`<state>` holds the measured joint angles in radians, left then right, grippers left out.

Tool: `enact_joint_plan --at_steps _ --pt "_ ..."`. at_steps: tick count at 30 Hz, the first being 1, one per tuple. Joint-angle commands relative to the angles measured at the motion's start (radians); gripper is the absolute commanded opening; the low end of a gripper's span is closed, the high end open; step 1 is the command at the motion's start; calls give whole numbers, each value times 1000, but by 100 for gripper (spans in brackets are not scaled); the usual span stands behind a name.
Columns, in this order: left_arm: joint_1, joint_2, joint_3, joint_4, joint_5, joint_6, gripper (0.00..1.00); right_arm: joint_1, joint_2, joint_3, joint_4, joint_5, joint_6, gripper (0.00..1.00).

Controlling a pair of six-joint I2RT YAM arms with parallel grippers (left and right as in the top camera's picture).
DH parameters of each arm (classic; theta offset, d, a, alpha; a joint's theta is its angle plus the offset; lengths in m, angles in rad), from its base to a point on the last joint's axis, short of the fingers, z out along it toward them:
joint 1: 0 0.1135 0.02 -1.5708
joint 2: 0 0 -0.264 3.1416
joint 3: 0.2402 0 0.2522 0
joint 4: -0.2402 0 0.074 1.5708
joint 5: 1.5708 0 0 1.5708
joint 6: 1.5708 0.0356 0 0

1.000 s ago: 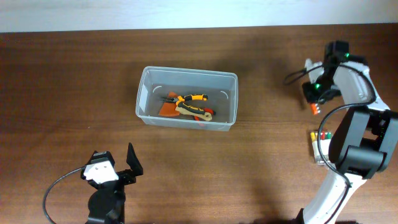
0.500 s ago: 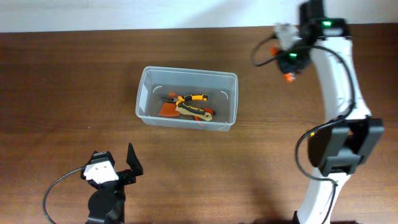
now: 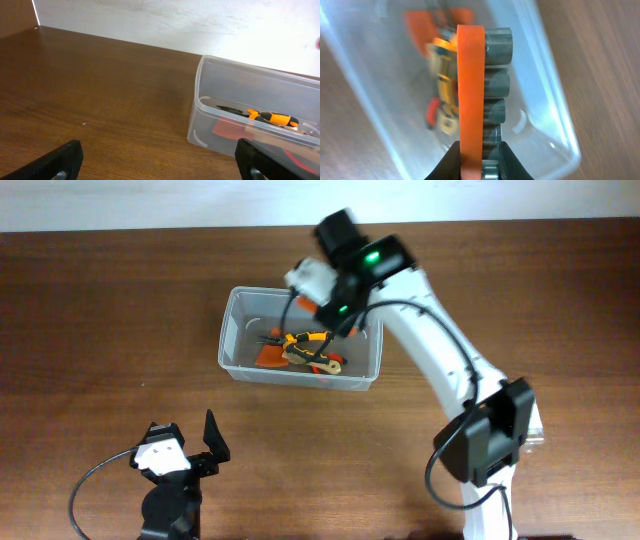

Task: Pack container
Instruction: 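Carry the orange bit holder over the container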

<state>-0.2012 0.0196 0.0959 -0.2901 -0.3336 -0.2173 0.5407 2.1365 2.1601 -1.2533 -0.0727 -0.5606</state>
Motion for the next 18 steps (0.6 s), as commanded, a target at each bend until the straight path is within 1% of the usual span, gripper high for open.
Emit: enact_joint_plan --at_steps 1,7,13,14,15,16,18 --pt "-4 -6 -3 -2 -3 9 99 46 1 8 14 37 -39 18" --pt "-4 -6 -3 -2 -3 9 99 69 53 -31 79 40 -39 19" --pt "-4 -6 -3 -2 -3 9 99 58 122 -31 94 40 -38 20" --pt "-4 -6 -3 -2 -3 9 99 56 130 -31 93 40 -38 27" --pt "-4 -6 -3 -2 -3 9 99 54 134 -31 91 40 -38 48" --pt "-4 -6 -3 -2 -3 9 99 53 138 -31 90 40 -37 66" --pt "-4 -6 -3 -2 -3 9 99 49 137 -30 86 39 -29 73"
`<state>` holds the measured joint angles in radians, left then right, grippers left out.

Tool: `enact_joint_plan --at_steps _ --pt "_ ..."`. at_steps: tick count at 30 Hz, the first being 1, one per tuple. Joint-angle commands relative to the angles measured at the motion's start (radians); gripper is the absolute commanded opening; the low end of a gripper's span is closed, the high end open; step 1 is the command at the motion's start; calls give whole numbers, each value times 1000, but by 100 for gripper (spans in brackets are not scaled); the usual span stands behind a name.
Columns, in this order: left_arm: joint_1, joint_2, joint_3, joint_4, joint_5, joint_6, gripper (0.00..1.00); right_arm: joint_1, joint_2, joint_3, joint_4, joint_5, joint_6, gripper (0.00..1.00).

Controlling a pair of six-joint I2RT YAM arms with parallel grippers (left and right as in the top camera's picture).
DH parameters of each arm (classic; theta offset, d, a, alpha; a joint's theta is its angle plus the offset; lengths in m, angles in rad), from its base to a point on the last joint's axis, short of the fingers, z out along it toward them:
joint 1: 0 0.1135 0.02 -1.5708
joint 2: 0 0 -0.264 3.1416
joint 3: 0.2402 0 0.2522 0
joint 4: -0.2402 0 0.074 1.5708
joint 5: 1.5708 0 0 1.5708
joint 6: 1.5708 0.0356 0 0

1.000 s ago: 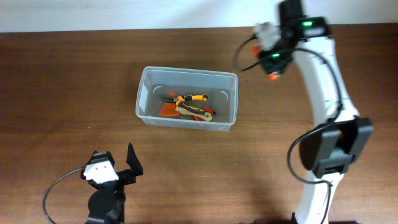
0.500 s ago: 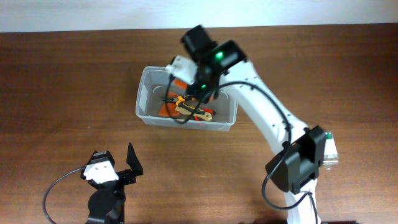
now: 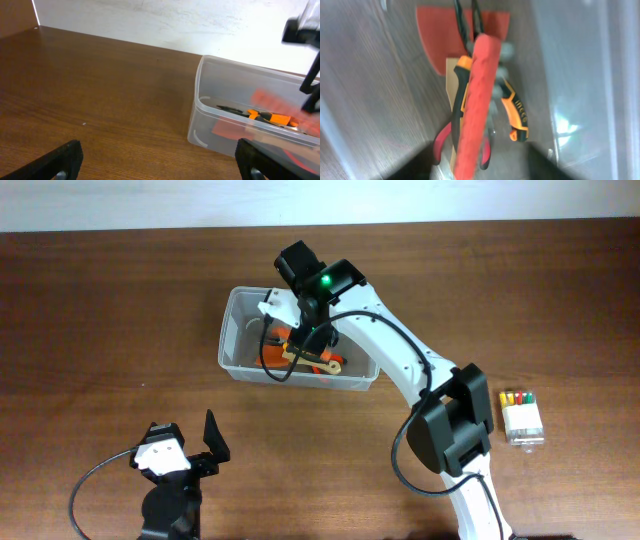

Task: Pack container
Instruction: 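Carry the orange bit holder over the container, then open the right gripper to drop the bit holder into the container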

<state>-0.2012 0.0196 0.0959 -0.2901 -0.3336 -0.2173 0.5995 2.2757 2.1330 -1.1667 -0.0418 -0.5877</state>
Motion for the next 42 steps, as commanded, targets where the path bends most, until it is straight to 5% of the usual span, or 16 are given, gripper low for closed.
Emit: enact_joint_plan --at_steps 1,7,18,30,42 --pt "-4 -6 -3 -2 -4 9 99 -11 -8 -3 -6 8 1 78" --pt "-4 -6 -3 -2 -3 9 99 -52 -93 -1 -105 8 51 100" --pt "-3 -6 -3 -2 -3 9 99 -340 -298 -1 -382 9 116 99" --pt "-4 -6 -3 -2 -3 9 99 -758 -351 -12 -533 8 447 99" --pt "-4 -6 -3 -2 -3 9 99 -888 -708 -342 -502 83 544 99"
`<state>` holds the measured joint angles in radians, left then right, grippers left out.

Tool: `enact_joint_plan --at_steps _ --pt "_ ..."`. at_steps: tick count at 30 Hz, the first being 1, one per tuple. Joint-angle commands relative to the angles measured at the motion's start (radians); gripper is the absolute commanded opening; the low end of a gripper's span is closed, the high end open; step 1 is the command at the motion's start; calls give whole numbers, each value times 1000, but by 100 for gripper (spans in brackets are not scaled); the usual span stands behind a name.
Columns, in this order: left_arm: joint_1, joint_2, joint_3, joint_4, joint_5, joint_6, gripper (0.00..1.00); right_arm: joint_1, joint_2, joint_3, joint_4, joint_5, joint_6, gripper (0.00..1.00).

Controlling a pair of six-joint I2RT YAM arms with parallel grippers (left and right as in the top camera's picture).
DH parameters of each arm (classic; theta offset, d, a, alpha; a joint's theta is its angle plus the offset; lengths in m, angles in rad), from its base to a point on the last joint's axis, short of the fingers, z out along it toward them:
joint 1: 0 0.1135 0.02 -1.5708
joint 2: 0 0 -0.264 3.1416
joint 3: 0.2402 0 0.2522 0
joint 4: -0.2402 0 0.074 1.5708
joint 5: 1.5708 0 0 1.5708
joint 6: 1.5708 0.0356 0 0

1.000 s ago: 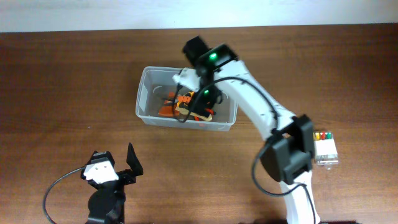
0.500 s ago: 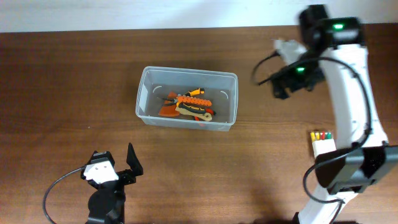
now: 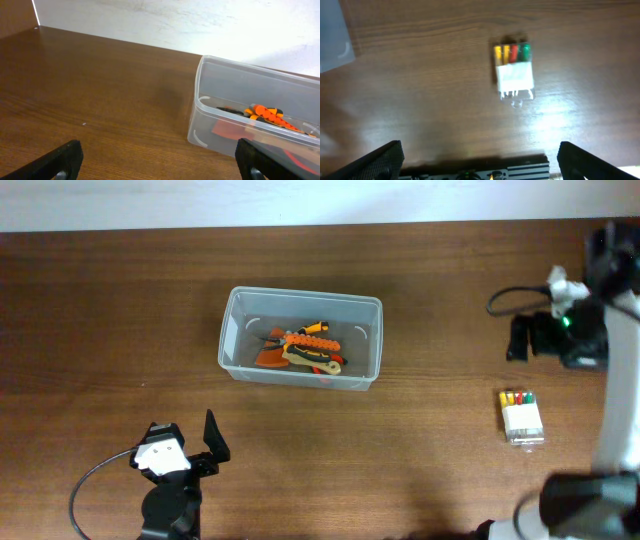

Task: Pack container
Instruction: 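Open the right gripper to drop the bit holder into the container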

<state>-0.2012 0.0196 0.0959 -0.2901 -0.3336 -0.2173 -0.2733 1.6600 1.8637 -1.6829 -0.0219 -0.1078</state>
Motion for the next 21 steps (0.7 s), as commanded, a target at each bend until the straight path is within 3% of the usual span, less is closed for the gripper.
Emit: enact_joint_plan --at_steps 1,12,21 --pt "-4 -6 -3 -2 -3 9 99 -19 -114 -105 34 91 69 99" --pt "-4 -6 -3 -2 -3 9 99 -23 -127 -511 307 311 60 99" --pt "-3 -6 -3 -2 -3 9 99 -24 -126 -758 629 325 -82 99"
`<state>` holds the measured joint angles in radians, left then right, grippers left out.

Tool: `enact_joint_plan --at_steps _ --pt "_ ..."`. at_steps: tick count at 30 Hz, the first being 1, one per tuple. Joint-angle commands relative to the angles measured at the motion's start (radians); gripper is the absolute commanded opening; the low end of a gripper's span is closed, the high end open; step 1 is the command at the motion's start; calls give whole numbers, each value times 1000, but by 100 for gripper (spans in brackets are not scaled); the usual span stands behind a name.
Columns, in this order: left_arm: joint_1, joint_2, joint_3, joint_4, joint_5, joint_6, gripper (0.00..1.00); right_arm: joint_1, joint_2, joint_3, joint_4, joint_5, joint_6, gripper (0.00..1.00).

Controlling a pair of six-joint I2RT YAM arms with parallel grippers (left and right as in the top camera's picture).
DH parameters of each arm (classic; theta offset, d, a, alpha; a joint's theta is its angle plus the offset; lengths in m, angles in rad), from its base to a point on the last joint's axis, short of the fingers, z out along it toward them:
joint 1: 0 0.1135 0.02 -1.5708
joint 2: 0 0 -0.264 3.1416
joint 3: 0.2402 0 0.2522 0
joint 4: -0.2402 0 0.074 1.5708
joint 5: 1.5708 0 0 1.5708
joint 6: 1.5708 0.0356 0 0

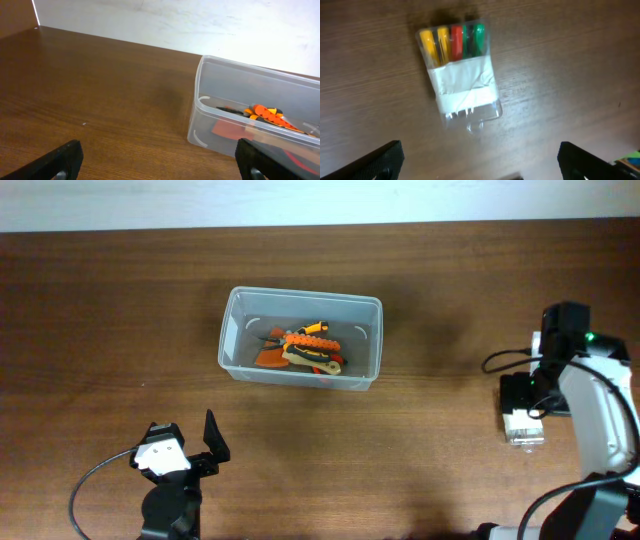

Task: Pack container
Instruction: 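Open the right gripper to drop the bit holder into the container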

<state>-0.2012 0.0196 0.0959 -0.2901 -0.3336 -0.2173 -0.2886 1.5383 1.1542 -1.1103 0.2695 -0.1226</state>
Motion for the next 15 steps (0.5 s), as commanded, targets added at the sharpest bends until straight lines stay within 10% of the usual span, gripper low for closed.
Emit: enact_joint_plan --at_steps 1,15 --pt "-4 -6 -3 -2 -3 9 99 -8 -4 -63 92 34 -84 99" --pt "-4 -6 -3 -2 -3 9 99 -55 145 -102 217 -80 -150 99"
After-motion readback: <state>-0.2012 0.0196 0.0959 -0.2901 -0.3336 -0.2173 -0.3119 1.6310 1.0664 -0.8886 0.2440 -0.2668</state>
